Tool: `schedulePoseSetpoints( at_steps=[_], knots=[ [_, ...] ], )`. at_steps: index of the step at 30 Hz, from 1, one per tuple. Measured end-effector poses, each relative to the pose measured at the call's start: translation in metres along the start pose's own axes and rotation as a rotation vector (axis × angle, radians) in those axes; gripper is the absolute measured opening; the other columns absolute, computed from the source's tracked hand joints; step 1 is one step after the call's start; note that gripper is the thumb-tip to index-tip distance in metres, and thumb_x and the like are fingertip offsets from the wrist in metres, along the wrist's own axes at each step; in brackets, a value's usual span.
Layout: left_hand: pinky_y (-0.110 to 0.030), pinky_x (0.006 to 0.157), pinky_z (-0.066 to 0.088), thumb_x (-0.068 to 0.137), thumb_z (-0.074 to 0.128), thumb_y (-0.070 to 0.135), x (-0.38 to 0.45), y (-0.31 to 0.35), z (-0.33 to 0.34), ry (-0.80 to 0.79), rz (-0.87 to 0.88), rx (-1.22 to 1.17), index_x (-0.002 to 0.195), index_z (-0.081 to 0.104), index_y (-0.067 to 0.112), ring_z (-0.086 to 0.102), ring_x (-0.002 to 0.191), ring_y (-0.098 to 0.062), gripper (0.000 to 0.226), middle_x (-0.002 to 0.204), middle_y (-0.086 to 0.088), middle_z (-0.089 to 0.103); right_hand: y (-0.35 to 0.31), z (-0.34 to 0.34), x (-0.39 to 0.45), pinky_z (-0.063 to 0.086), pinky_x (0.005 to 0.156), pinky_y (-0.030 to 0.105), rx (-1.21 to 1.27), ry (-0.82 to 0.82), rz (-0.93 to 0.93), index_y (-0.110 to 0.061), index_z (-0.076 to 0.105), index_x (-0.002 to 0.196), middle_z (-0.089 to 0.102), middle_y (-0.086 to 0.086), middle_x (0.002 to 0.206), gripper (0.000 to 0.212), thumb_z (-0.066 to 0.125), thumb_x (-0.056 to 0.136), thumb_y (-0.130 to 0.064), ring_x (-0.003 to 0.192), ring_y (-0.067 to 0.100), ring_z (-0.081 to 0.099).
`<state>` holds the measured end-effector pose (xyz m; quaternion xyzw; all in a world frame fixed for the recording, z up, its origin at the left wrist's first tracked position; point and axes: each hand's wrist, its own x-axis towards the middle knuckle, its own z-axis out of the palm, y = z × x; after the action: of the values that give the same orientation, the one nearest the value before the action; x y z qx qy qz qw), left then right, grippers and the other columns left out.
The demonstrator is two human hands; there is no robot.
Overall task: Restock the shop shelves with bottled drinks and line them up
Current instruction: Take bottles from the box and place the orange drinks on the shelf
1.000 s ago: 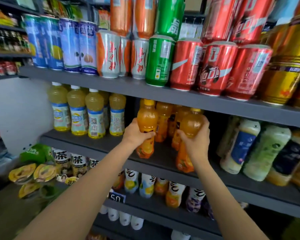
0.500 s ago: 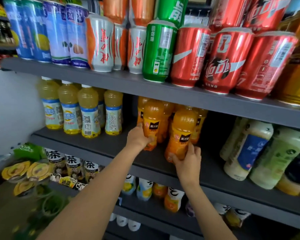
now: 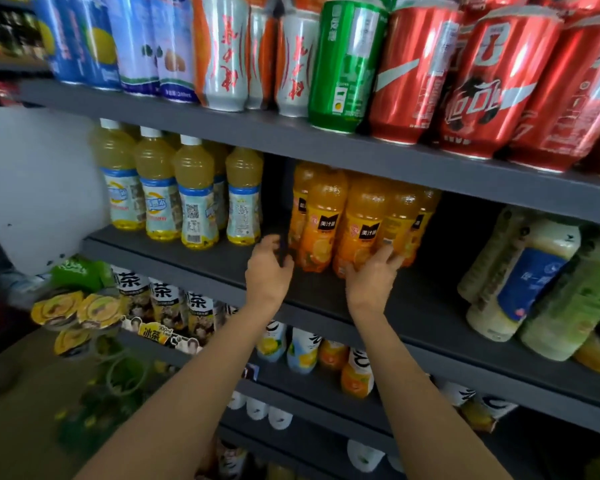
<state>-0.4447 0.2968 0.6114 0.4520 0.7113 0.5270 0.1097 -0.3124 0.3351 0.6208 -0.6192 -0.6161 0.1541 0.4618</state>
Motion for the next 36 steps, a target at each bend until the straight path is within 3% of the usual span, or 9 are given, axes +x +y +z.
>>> schedulePoseSetpoints(
  at_steps=[3, 6, 9, 12, 16, 23, 29, 33, 36],
  knots=[
    [-0.026, 0.086, 0.045, 0.089, 0.052, 0.004, -0.034, -0.034, -0.049, 0.205, 0.020, -0.124, 0.119, 0.051, 0.009, 0.054, 0.096, -0.014, 0.029, 0.109, -0.003, 0.056, -0.018, 0.006, -0.038, 0.033, 0.103, 0.032, 0.116, 0.174, -0.251, 0.005, 0.040, 0.127, 0.035, 0.025, 0.131, 0.052, 0.064, 0.082, -0.002, 0.123, 0.036, 0.037],
    [-0.020, 0.079, 0.042, 0.092, 0.048, 0.006, -0.078, -0.091, -0.106, 0.330, -0.113, -0.091, 0.115, 0.051, 0.011, 0.051, 0.092, -0.010, 0.023, 0.102, 0.002, 0.052, -0.049, 0.030, -0.104, 0.033, 0.086, 0.015, 0.233, 0.040, -0.458, 0.001, 0.046, 0.119, 0.038, 0.021, 0.126, 0.034, 0.054, 0.086, -0.001, 0.110, 0.027, 0.045],
    [-0.031, 0.084, 0.043, 0.089, 0.049, 0.002, -0.139, -0.179, -0.165, 0.413, -0.383, -0.010, 0.112, 0.053, 0.006, 0.055, 0.096, -0.022, 0.023, 0.104, -0.008, 0.058, -0.064, 0.075, -0.194, 0.029, 0.079, 0.012, 0.190, -0.325, -0.673, -0.003, 0.050, 0.113, 0.040, 0.016, 0.120, 0.027, 0.053, 0.087, -0.002, 0.101, 0.019, 0.045],
    [-0.040, 0.086, 0.042, 0.085, 0.052, -0.002, -0.215, -0.266, -0.224, 0.402, -0.685, 0.098, 0.108, 0.054, -0.003, 0.057, 0.101, -0.038, 0.023, 0.105, -0.023, 0.060, -0.044, 0.126, -0.295, 0.039, 0.091, 0.026, -0.021, -0.876, -0.798, -0.008, 0.048, 0.118, 0.038, 0.010, 0.124, 0.029, 0.050, 0.090, -0.011, 0.112, 0.023, 0.044],
    [-0.035, 0.085, 0.037, 0.091, 0.050, 0.005, -0.319, -0.356, -0.301, 0.049, -1.130, 0.236, 0.118, 0.050, -0.006, 0.050, 0.114, -0.039, 0.029, 0.120, -0.025, 0.055, 0.003, 0.182, -0.408, 0.034, 0.101, 0.034, -0.319, -1.344, -0.742, -0.011, 0.047, 0.122, 0.038, 0.008, 0.130, 0.032, 0.048, 0.090, -0.015, 0.122, 0.027, 0.040],
    [-0.034, 0.092, 0.039, 0.093, 0.047, 0.009, -0.413, -0.479, -0.366, -0.192, -1.268, 0.409, 0.121, 0.050, -0.004, 0.054, 0.115, -0.035, 0.031, 0.121, -0.022, 0.058, 0.094, 0.275, -0.554, 0.036, 0.099, 0.032, -0.597, -1.642, -0.442, -0.010, 0.049, 0.119, 0.046, 0.011, 0.126, 0.033, 0.052, 0.087, -0.017, 0.120, 0.029, 0.044],
    [-0.019, 0.075, 0.038, 0.096, 0.043, 0.013, -0.426, -0.583, -0.312, -0.141, -1.090, 0.347, 0.123, 0.047, 0.005, 0.061, 0.100, -0.027, 0.029, 0.105, -0.013, 0.063, 0.176, 0.358, -0.636, 0.041, 0.095, 0.031, -0.571, -1.653, -0.236, -0.009, 0.053, 0.119, 0.052, 0.009, 0.123, 0.028, 0.055, 0.092, -0.017, 0.115, 0.024, 0.051],
    [-0.017, 0.069, 0.044, 0.092, 0.048, 0.009, -0.455, -0.668, -0.266, -0.052, -0.972, 0.265, 0.119, 0.048, 0.010, 0.062, 0.086, -0.018, 0.027, 0.094, -0.006, 0.061, 0.248, 0.424, -0.706, 0.030, 0.109, 0.032, -0.578, -1.657, -0.374, -0.017, 0.031, 0.143, 0.033, 0.003, 0.148, 0.057, 0.056, 0.092, -0.021, 0.135, 0.022, 0.034],
    [-0.026, 0.071, 0.045, 0.088, 0.050, 0.004, -0.483, -0.718, -0.249, -0.007, -0.895, 0.286, 0.119, 0.048, 0.010, 0.060, 0.082, -0.019, 0.031, 0.089, -0.004, 0.060, 0.291, 0.473, -0.750, 0.029, 0.110, 0.035, -0.646, -1.700, -0.548, -0.021, 0.022, 0.147, 0.014, 0.002, 0.156, 0.065, 0.052, 0.091, -0.007, 0.139, 0.025, 0.026]
  ],
)
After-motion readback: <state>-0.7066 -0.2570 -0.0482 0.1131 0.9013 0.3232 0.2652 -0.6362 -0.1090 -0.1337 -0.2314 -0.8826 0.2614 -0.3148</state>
